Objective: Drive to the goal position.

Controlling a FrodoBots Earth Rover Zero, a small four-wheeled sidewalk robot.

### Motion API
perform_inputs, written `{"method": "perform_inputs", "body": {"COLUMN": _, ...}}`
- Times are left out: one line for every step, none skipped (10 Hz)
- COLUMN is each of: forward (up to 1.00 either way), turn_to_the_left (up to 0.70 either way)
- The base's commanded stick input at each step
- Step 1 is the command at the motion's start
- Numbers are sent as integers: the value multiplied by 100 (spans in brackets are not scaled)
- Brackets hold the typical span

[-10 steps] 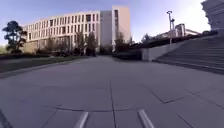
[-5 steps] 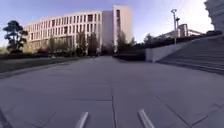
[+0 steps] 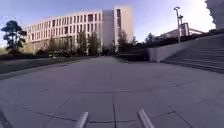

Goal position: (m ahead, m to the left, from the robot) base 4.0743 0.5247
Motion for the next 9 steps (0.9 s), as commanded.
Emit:
{"method": "perform_inputs", "body": {"forward": 100, "turn_to_the_left": 0}}
{"method": "perform_inputs", "body": {"forward": 100, "turn_to_the_left": 0}}
{"method": "perform_inputs", "body": {"forward": 100, "turn_to_the_left": 0}}
{"method": "perform_inputs", "body": {"forward": 100, "turn_to_the_left": 0}}
{"method": "perform_inputs", "body": {"forward": 100, "turn_to_the_left": 0}}
{"method": "perform_inputs", "body": {"forward": 100, "turn_to_the_left": 0}}
{"method": "perform_inputs", "body": {"forward": 100, "turn_to_the_left": 0}}
{"method": "perform_inputs", "body": {"forward": 100, "turn_to_the_left": 0}}
{"method": "perform_inputs", "body": {"forward": 100, "turn_to_the_left": 0}}
